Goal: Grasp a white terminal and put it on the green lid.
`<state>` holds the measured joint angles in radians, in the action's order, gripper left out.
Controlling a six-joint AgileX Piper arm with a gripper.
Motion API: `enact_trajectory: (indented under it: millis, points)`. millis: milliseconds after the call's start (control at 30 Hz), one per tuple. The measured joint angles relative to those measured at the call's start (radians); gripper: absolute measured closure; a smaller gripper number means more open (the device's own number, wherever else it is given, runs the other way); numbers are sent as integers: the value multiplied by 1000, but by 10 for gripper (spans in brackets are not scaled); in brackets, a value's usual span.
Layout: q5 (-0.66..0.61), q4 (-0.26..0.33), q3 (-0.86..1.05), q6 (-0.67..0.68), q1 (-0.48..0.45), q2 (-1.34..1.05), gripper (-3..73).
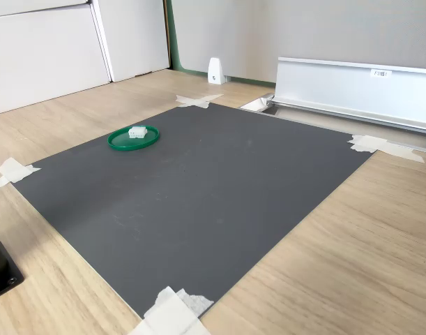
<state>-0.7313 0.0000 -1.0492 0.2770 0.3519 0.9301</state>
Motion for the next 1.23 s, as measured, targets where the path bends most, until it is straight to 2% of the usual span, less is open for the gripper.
enact_trajectory:
  millis: [67,167,233,300,400,567,733,867,1000,1233]
  points:
    - [2,-19,4,-65,-4,-63,692]
    - [3,-79,33,-198,-5,-173,699]
    - [7,-119,78,-283,-6,-249,700]
    - [11,-135,143,-328,-13,-316,700]
    - [24,-126,260,-340,-73,-424,700]
    - [58,-71,444,-313,-223,-594,700]
    - [62,-37,577,-299,-312,-745,700]
    - [72,-32,677,-295,-329,-843,700]
    - [135,-31,760,-295,-332,-921,701]
    - [169,-31,868,-295,-333,-942,701]
